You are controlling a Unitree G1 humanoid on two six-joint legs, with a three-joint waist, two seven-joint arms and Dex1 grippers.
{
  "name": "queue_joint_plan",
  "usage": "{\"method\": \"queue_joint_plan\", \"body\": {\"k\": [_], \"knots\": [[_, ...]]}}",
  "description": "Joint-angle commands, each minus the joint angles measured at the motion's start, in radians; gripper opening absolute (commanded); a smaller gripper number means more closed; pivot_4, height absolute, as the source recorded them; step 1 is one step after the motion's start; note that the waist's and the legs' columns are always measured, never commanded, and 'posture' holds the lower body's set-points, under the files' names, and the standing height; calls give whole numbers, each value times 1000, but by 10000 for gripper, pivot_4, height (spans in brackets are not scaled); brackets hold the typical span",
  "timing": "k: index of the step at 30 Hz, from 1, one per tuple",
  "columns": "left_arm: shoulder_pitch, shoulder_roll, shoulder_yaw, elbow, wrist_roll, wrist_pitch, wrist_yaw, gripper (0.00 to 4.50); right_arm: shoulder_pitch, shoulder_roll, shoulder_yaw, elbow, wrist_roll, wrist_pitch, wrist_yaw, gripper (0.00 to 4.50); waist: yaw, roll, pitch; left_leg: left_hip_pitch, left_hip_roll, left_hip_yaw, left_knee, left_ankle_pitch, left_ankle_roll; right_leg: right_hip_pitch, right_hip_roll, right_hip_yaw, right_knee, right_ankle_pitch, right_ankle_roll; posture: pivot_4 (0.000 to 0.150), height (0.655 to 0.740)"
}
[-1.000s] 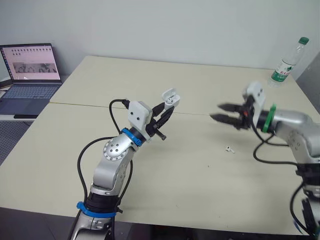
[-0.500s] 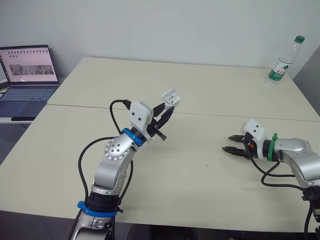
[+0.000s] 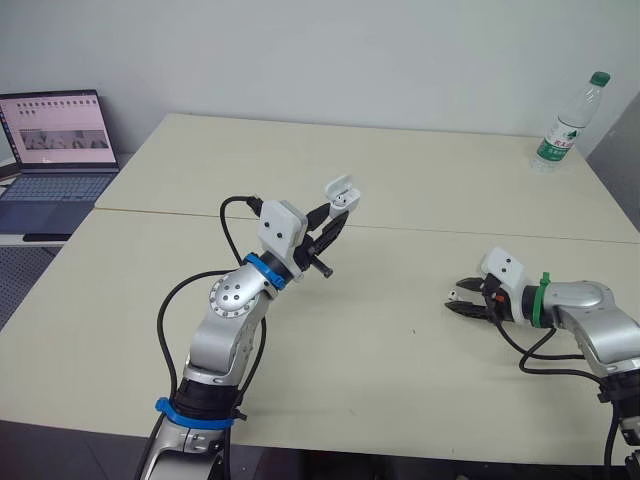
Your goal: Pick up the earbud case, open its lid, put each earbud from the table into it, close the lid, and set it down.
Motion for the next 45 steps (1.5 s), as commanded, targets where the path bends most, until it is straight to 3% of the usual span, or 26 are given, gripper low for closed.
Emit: {"method": "queue_joint_plan", "body": {"k": [1, 4, 9, 10, 15, 20, 28, 32, 36, 44, 45], "knots": [[-7, -4, -2, -38, 4, -16, 4, 7505, -22, 3, -2, 14, -15, -32, 12, 28006, 0, 0, 0, 0, 0, 0, 0, 0, 0, 0, 0, 0, 0, 0, 0, 1500, 7400], [-5, -1, 1, -39, 2, -15, 4, 7505, -25, 10, 2, 35, -28, -50, 16, 22027, 0, 0, 0, 0, 0, 0, 0, 0, 0, 0, 0, 0, 0, 0, 0, 1500, 7400], [-4, 0, 0, -40, 5, -16, 5, 7505, -24, 6, 4, 62, -39, -78, 34, 4737, 0, 0, 0, 1, 0, 0, 0, 0, 0, 1, 0, 0, 0, 0, 0, 1500, 7400], [-4, 0, -1, -41, 5, -16, 6, 7505, -24, 2, 5, 69, -42, -88, 39, 4126, 0, 0, 0, 1, 0, 0, 0, 0, 0, 1, 0, 0, 0, 0, 0, 1500, 7400], [-2, -5, -6, -40, 8, -19, 10, 7505, -21, -38, 11, 88, -68, -160, 96, 4162, 2, 0, 0, 1, 0, 0, 0, 0, 0, 1, 0, -1, 0, 0, 0, 1500, 7400], [-4, -16, -9, -34, 9, -26, 14, 7505, 18, -188, -2, 91, -72, -244, 258, 4162, 10, 0, 0, 0, -2, -1, 1, 0, 0, 2, -1, -1, -1, 0, 0, 1500, 7400], [16, -49, -13, -27, 20, -54, 32, 7505, 32, -417, 52, 377, -228, -556, 409, 4162, 3, 0, 0, 5, -1, 2, 0, 0, 0, 4, -1, 0, 0, 0, 0, 1500, 7400], [27, -60, -19, -29, 28, -67, 43, 7505, 0, -444, 105, 565, -353, -700, 356, 4162, -3, 0, 0, 10, 0, 5, -1, 0, 0, 7, 0, 6, 0, 0, 0, 1500, 7400], [37, -63, -19, -36, 31, -71, 49, 7505, -31, -450, 129, 675, -409, -780, 340, 4162, 1, 0, 0, 22, -1, 6, -1, -1, 1, 22, 0, 11, -3, -2, 2, 1500, 7400], [48, -60, -21, -49, 31, -68, 52, 7505, -74, -409, 136, 743, -412, -816, 343, 4162, 3, -1, 0, 23, -2, 7, -1, -1, 2, 23, -2, 13, -4, -2, 3, 1500, 7400], [47, -59, -22, -49, 31, -67, 53, 7505, -76, -405, 136, 744, -412, -817, 340, 7662, 3, -1, 0, 23, -2, 7, -1, -1, 2, 23, -2, 13, -4, -2, 3, 1500, 7400]]}}
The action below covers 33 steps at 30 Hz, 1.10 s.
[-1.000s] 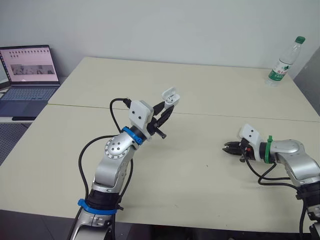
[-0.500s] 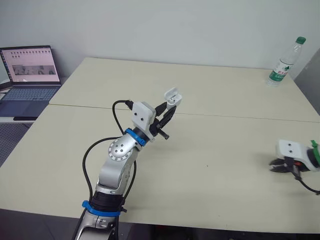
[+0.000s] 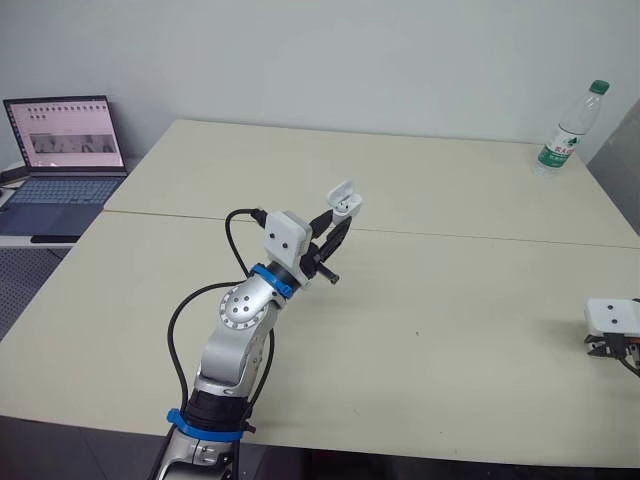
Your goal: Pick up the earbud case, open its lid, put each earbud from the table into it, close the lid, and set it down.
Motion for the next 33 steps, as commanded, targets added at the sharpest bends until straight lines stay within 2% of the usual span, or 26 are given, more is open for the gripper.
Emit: {"method": "queue_joint_plan", "body": {"k": [1, 4, 17, 27, 30, 33], "knots": [[-7, 0, 0, -49, 4, -18, 4, 7505, 4, 16, 16, 34, -36, -6, -9, 11948, -1, -1, 0, 0, 0, 0, 0, 0, 0, 0, 0, 0, 0, 0, 0, 1500, 7400], [-5, 6, 1, -53, 2, -15, 1, 7505, -2, 13, 21, 46, -47, -16, -10, 21296, 0, 0, 0, 0, 0, 0, 0, 0, 0, 0, 0, 0, 0, 0, 0, 1500, 7400], [-4, 11, 0, -53, -1, -9, 4, 7505, -21, -16, 38, 77, -104, -42, 4, 21296, 2, 0, 0, 0, 0, 0, 0, 0, 0, 0, 0, 0, 0, 0, 0, 1500, 7400], [-3, 8, -1, -58, 1, -5, 13, 7505, -10, -8, 24, 56, -92, -20, 12, 21296, 2, 0, 0, 0, 0, 0, 0, 0, 0, 0, 0, 0, 0, 0, 0, 1500, 7400], [-6, 10, 0, -56, 1, -4, 11, 7505, -10, -2, 20, 56, -92, -19, 2, 15545, 2, -1, 0, 0, 0, 0, 0, 0, 0, 0, 0, 0, 0, 0, 0, 1500, 7400], [-7, 12, 2, -52, 1, -6, 9, 7505, -8, 2, 17, 51, -90, -15, 4, 5293, 1, -2, -1, 1, 0, 1, 0, 0, 0, 1, 0, 1, 0, 0, 0, 1500, 7400]]}}
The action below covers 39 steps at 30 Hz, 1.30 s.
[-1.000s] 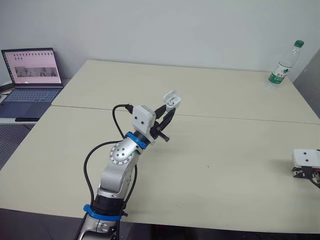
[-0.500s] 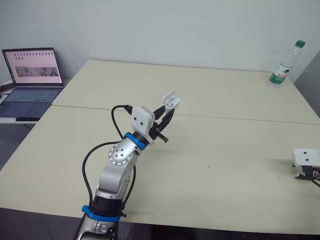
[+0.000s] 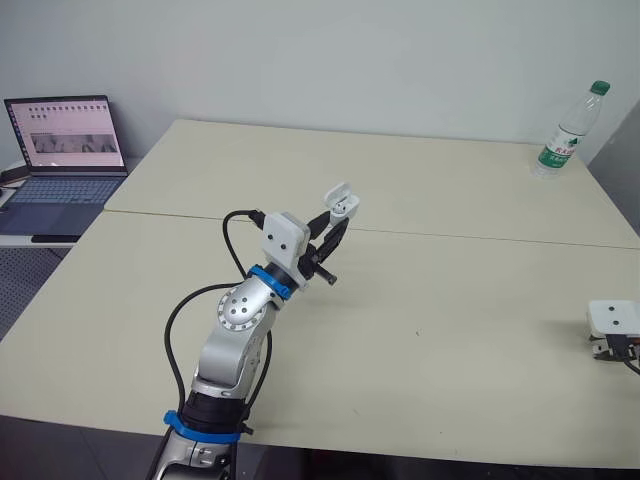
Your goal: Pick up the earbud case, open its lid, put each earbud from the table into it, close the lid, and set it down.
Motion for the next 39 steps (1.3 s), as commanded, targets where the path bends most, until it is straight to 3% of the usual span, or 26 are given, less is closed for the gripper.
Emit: {"method": "queue_joint_plan", "body": {"k": [1, 7, 10, 14, 16, 22, 30, 39], "knots": [[-16, -2, 1, -45, 2, -12, 2, 7505, 18, 0, 12, 11, -19, 19, 0, 4196, 0, 0, 0, 0, 0, 1, 0, 0, 0, 0, 0, 1, 0, 0, 0, 1500, 7400], [-16, -3, -2, -42, 1, -15, -2, 7505, 3, 23, -9, -32, 27, 50, 33, 4219, -1, 0, 0, 1, 0, 1, 0, 0, 0, 0, 0, 1, 0, 0, 0, 1500, 7400], [-11, -6, -6, -43, -4, -14, -7, 7505, -10, 99, -60, -200, 160, 229, 102, 4219, -7, -1, 0, 1, 1, 0, 0, 0, 0, 0, 1, 1, 0, 0, 0, 1500, 7400], [-13, -18, 0, -46, -38, 11, -13, 7505, -73, 297, -144, -514, 304, 565, -18, 4219, -50, -2, 0, 6, 4, 1, -2, 0, 0, 0, 4, 3, 4, -1, -2, 1500, 7400], [-16, -24, 0, -59, -66, 37, -23, 7505, -144, 466, -222, -677, 443, 797, -168, 4219, -58, 0, 1, 8, 4, 1, -7, 0, -1, 0, 4, 3, 5, -1, -3, 1500, 7400], [-31, -15, 5, -98, -138, 112, -59, 7505, -292, 755, -388, -942, 690, 1067, -476, 4219, -28, 4, 2, 1, 2, -3, -12, 1, -3, -5, 4, 0, 3, -2, -3, 1500, 7400], [-59, 2, 9, -108, -187, 171, -96, 7505, -282, 843, -385, -1094, 792, 1147, -630, 4219, -1, 3, 2, -14, -2, -2, -9, 1, -2, -19, -2, 0, 3, -1, -3, 1500, 7400], [-79, -2, 4, -103, -203, 191, -109, 7505, -199, 850, -338, -1185, 823, 1140, -672, 4219, -15, 3, 2, -12, 1, -2, -10, 1, -2, -19, 3, 1, 5, -1, -3, 1500, 7400]]}}
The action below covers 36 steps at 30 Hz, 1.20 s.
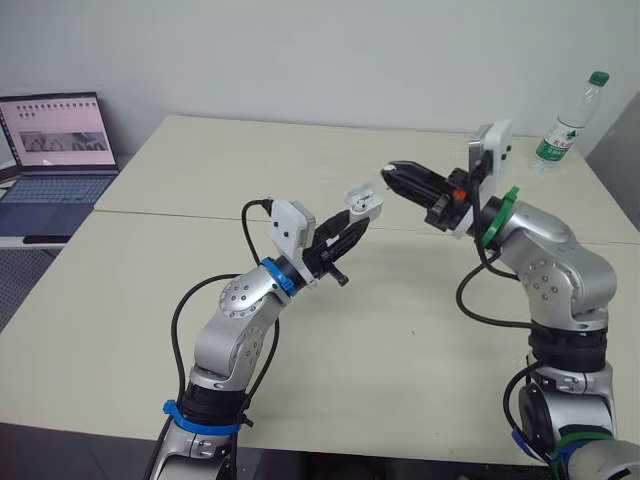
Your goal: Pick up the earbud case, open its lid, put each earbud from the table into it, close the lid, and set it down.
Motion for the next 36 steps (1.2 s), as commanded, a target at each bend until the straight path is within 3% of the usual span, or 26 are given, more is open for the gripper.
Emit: {"method": "queue_joint_plan", "body": {"k": [1, 34, 36], "knots": [[-21, -5, 1, -39, -20, -4, -10, 7505, 12, -5, 8, -56, 22, -19, -11, 4219, -5, 0, 0, 0, 0, 0, 0, 0, 0, 0, 0, 0, 0, 0, 0, 1500, 7400], [-3, -5, -4, -70, -23, 5, -17, 7505, 43, -41, 88, -11, -39, -127, -12, 4219, -16, 0, 0, 1, 0, 2, -1, 0, 0, 0, 0, 2, -1, 0, 0, 1500, 7400], [-5, -5, -5, -68, -22, 4, -17, 7505, 47, -44, 88, -15, -34, -125, -9, 11344, -16, 0, 0, 0, 0, 2, -1, 0, 0, 0, 0, 2, -1, 0, 0, 1500, 7400]]}}
